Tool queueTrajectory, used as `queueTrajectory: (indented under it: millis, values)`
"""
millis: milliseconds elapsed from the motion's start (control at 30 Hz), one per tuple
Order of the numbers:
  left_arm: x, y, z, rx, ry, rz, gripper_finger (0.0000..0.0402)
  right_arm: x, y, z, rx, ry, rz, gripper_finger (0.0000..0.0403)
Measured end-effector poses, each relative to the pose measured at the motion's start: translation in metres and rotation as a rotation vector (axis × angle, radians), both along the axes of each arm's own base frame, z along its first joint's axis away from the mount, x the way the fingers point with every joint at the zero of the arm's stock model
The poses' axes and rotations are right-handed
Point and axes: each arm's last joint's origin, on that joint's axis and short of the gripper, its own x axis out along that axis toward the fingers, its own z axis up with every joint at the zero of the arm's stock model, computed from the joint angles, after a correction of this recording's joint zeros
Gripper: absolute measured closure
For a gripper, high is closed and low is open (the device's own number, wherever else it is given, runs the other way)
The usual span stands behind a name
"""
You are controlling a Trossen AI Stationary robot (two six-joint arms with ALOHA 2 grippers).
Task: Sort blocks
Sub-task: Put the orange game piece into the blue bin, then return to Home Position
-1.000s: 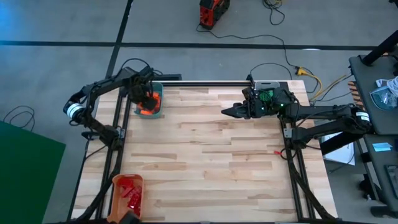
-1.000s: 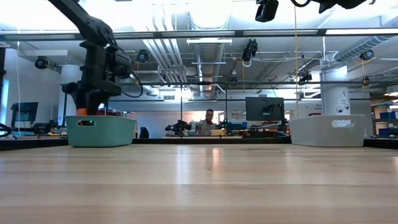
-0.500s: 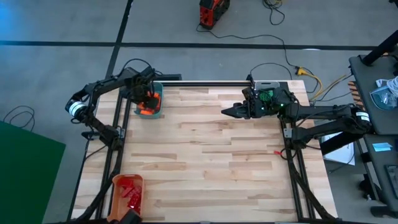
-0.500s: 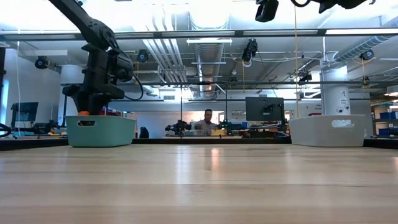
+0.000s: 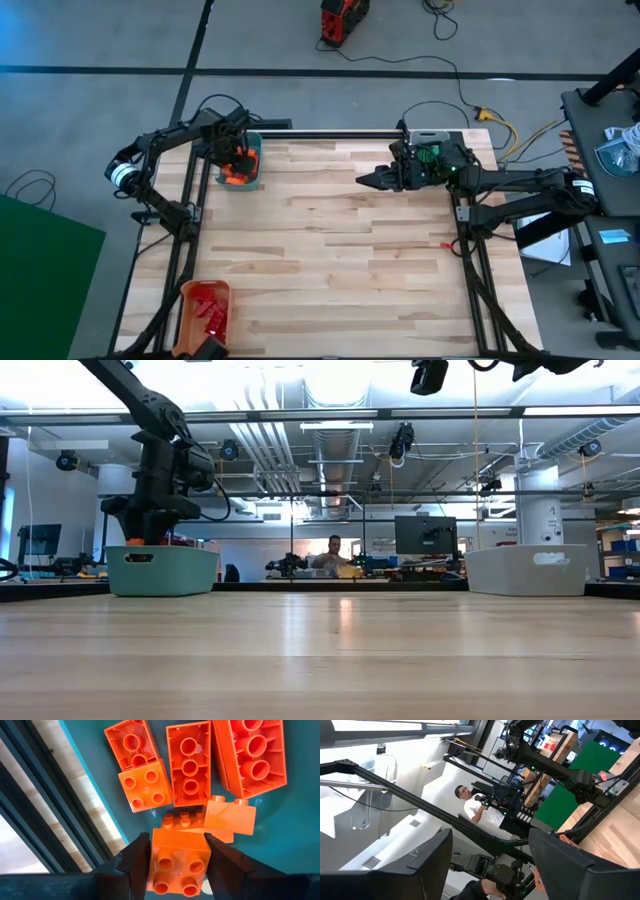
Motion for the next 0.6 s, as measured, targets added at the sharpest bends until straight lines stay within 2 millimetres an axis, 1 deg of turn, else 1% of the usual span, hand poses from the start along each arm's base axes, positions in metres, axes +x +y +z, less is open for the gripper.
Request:
queueTrajectory:
  millis: [167,367,467,600]
  values:
    - [0.0001,0.0001,0.0000,0.001,-0.001,0.000,0.0250,0.0000,0.0001,0.0000,-0.001,0.000,0.000,0.0141]
    - [0.0001,0.0002,0.0000,0.002,0.000,-0.003,0.0245,0.0000,0.0000,0.0000,-0.004,-0.001,-0.001,0.0145]
    - [0.0001,0.0002,0.0000,0.002,-0.001,-0.004,0.0222,0.0000,0.0000,0.0000,-0.004,-0.001,0.000,0.0147]
    - [-0.0001,0.0003,0.0000,0.006,0.005,-0.003,0.0177,0.0000,0.0001,0.0000,-0.004,-0.001,0.000,0.0145]
